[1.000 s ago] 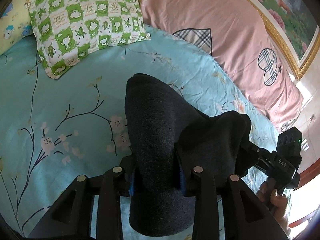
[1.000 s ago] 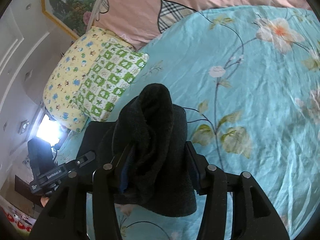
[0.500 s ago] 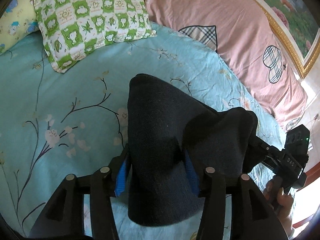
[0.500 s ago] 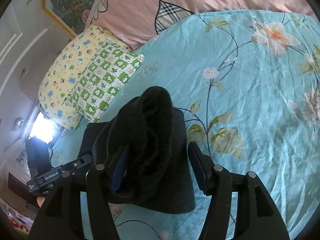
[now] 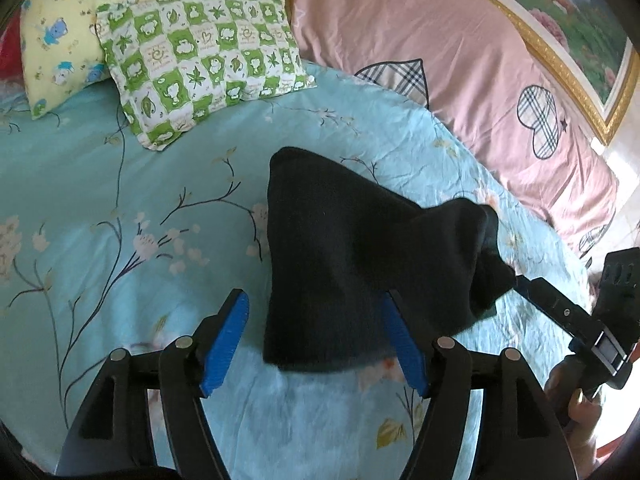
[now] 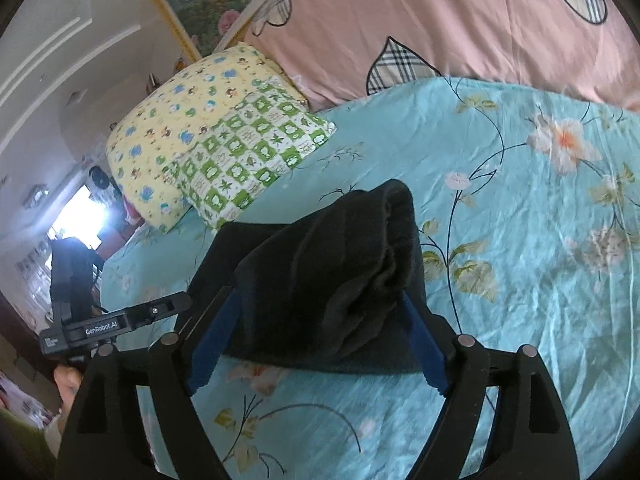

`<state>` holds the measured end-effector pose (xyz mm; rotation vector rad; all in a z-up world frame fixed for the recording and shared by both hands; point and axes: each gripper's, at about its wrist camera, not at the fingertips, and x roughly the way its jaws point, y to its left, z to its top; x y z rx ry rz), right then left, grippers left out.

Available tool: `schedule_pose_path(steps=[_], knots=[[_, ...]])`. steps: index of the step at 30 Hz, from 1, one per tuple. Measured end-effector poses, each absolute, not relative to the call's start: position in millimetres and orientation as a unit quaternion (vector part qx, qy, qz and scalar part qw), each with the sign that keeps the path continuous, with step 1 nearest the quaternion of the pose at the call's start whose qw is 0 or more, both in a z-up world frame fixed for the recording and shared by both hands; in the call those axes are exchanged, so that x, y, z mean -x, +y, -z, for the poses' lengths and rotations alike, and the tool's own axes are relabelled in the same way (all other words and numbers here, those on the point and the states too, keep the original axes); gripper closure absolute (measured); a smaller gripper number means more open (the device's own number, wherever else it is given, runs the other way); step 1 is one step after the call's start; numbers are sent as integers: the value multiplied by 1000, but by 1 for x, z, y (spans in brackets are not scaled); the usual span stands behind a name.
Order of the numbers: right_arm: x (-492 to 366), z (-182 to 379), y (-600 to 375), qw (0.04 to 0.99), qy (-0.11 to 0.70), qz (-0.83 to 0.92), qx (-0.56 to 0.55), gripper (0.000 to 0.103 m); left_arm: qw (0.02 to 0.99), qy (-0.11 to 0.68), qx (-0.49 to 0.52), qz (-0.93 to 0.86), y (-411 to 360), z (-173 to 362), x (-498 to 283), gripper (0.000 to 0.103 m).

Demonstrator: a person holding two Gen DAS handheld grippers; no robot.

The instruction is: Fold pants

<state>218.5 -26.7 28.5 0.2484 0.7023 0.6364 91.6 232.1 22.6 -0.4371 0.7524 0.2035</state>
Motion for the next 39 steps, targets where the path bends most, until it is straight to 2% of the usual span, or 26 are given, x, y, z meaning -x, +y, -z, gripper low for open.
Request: schedule_pose_path(steps=[13, 39], knots=[[-165, -31, -15, 901, 314, -298, -31, 11, 906, 378, 142, -124, 197, -20, -61, 26], [-133, -24, -10, 908, 307, -283, 8, 7, 917, 364, 91, -133, 172, -20, -36, 24]])
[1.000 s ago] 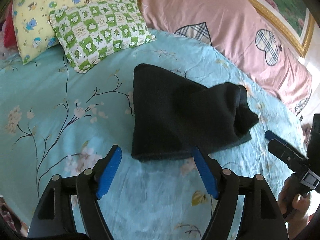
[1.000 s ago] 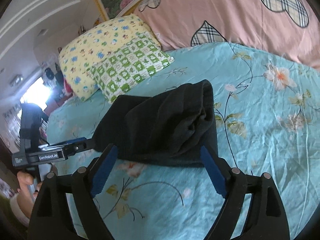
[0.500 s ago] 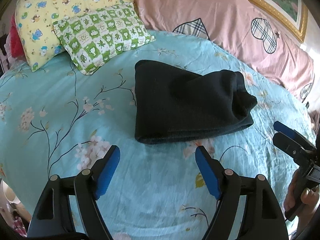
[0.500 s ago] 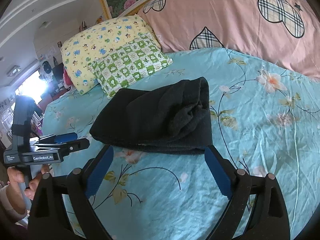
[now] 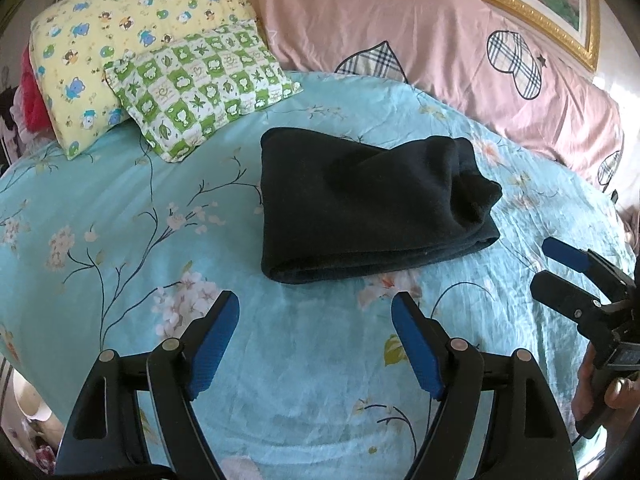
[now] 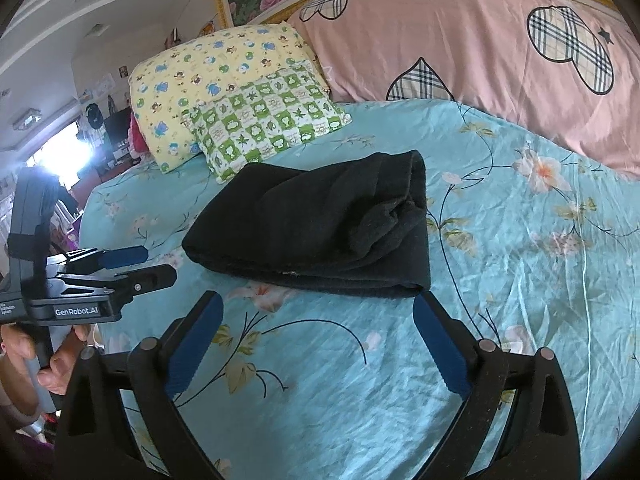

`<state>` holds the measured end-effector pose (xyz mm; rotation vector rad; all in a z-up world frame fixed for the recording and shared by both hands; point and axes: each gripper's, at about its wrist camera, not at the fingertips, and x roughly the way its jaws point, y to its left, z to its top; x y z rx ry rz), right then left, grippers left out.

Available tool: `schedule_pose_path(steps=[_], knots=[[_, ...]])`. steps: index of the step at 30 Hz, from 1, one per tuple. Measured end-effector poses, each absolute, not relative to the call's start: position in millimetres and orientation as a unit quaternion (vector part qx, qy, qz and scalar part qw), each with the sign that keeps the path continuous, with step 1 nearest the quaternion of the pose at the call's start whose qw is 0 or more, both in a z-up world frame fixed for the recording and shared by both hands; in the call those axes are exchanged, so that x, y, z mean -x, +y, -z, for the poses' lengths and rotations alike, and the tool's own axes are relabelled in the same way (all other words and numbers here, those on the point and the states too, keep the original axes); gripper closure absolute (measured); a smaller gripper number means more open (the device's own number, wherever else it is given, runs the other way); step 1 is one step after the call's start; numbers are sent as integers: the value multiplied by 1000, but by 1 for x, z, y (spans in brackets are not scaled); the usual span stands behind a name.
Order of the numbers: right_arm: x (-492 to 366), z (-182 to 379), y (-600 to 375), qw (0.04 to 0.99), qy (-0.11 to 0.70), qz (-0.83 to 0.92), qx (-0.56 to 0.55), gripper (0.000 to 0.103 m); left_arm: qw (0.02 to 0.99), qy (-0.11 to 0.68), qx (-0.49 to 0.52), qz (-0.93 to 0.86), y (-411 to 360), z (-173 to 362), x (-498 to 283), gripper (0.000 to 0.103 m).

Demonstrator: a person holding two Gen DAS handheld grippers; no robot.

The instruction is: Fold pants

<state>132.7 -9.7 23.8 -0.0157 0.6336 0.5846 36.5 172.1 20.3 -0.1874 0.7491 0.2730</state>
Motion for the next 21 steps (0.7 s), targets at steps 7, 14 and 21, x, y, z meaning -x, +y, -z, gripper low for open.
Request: schedule_pose_path(steps=[7, 14, 21], knots=[[-128, -22, -3, 912, 299, -279, 33, 7, 911, 382, 92, -121, 172, -5, -41, 23], [-129, -19, 8, 911, 297, -280, 61, 7, 916, 376, 82, -113, 169, 3, -43, 23], [-132, -15, 11, 911, 293, -282, 63, 7, 921, 365, 74, -114, 171, 3, -46, 22]])
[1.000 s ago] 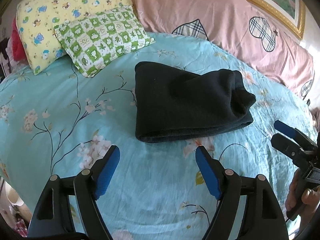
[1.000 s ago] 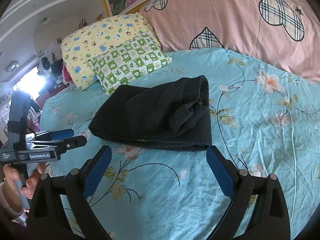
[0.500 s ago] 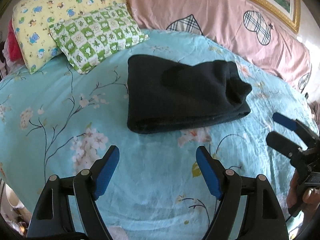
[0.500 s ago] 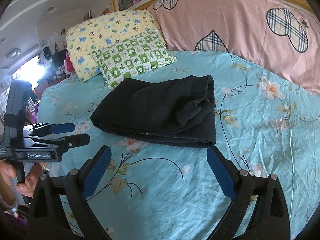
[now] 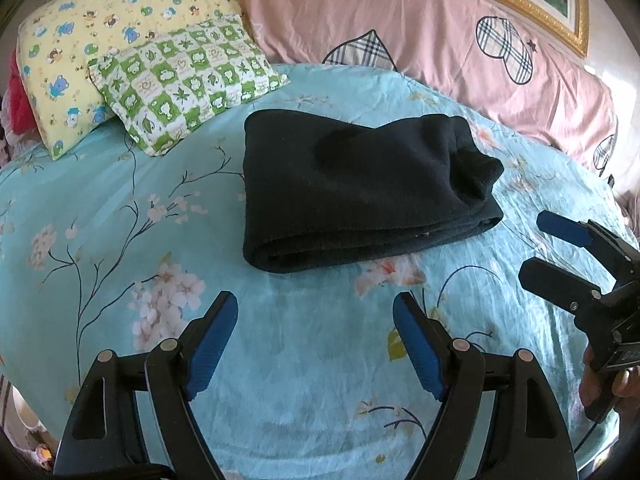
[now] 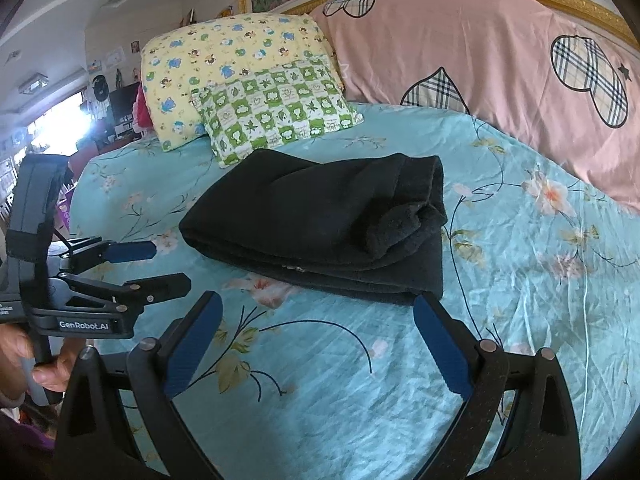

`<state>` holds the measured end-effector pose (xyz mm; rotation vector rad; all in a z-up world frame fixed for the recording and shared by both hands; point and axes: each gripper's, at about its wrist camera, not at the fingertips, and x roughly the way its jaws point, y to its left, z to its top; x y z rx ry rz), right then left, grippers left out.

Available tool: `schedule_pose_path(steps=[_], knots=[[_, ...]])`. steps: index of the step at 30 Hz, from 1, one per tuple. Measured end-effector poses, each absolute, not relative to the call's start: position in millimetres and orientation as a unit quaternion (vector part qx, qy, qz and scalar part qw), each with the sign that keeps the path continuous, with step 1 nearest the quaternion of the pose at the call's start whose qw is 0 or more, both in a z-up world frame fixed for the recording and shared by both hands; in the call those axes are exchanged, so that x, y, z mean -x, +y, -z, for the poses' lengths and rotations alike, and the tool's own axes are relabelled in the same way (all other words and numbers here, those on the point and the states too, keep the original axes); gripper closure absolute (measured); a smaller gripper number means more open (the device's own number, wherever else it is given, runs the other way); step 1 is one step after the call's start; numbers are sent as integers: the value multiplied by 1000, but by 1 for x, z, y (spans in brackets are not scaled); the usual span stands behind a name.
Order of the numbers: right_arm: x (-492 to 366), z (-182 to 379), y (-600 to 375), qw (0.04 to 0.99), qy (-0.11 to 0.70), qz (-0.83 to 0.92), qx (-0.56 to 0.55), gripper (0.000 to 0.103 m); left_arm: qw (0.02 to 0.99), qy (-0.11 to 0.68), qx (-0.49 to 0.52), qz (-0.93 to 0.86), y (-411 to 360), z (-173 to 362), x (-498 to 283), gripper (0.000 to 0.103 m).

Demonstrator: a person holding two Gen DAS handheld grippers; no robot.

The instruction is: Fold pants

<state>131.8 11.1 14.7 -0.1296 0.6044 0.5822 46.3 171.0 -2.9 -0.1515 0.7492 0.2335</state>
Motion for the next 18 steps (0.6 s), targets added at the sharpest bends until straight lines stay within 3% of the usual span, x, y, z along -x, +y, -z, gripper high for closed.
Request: schedule_pose_path(steps=[18], knots=[[-145, -10, 14, 908, 302, -285, 53, 6, 922, 366, 66, -111, 172, 3, -57, 22]])
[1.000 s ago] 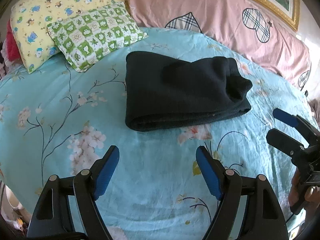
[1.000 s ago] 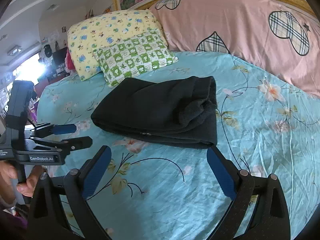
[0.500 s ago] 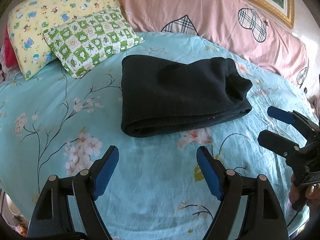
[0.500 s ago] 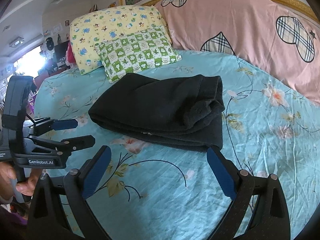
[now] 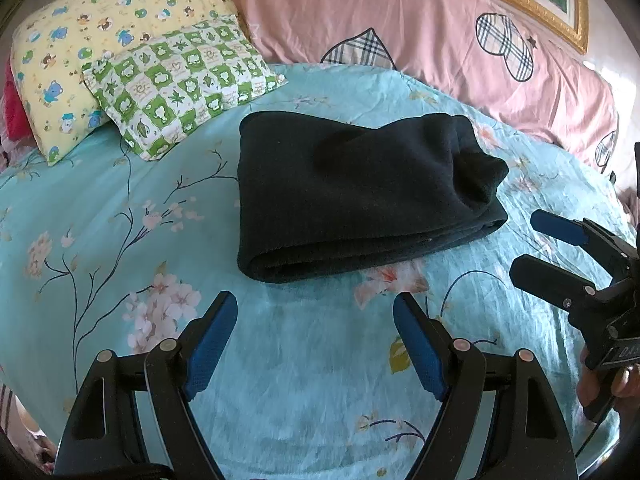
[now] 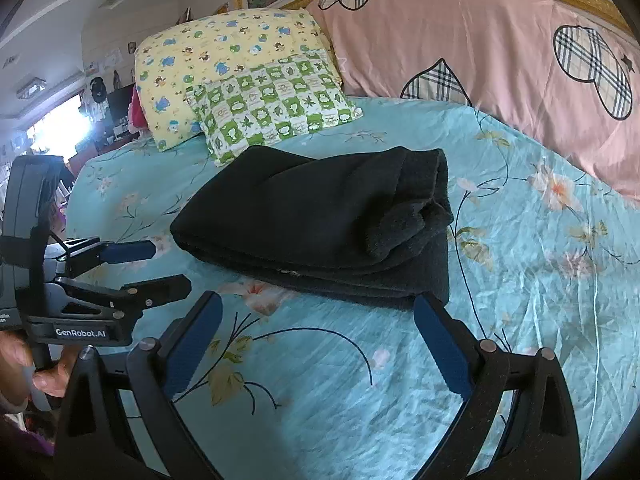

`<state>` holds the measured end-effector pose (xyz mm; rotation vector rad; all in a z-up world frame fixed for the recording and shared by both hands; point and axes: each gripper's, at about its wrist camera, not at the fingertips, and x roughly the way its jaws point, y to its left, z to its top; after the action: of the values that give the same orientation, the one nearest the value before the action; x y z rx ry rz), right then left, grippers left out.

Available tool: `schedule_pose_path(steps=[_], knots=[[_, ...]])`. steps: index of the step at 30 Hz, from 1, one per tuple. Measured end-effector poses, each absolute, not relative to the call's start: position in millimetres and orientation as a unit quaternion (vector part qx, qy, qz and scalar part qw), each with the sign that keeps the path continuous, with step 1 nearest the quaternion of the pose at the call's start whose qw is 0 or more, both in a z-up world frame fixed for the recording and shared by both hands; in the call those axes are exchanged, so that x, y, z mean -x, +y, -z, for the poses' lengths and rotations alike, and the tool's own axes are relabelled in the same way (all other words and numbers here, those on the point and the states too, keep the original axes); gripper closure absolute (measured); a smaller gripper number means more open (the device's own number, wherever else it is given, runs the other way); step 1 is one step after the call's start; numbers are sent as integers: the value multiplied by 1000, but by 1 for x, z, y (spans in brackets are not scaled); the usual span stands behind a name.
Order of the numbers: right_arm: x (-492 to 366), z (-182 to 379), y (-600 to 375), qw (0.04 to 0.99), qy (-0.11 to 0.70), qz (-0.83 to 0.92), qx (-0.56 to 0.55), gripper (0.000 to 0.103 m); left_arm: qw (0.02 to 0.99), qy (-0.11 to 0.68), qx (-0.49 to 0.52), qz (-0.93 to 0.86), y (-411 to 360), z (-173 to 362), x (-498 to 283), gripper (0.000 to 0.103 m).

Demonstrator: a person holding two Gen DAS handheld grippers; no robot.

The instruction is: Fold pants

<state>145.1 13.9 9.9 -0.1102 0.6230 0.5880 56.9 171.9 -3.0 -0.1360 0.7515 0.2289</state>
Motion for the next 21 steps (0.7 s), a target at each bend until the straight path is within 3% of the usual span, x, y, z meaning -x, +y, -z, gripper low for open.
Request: schedule_pose_path(steps=[21], knots=[[-157, -7, 13, 904, 308, -292, 46, 6, 922, 367, 53, -110, 168, 2, -67, 21]])
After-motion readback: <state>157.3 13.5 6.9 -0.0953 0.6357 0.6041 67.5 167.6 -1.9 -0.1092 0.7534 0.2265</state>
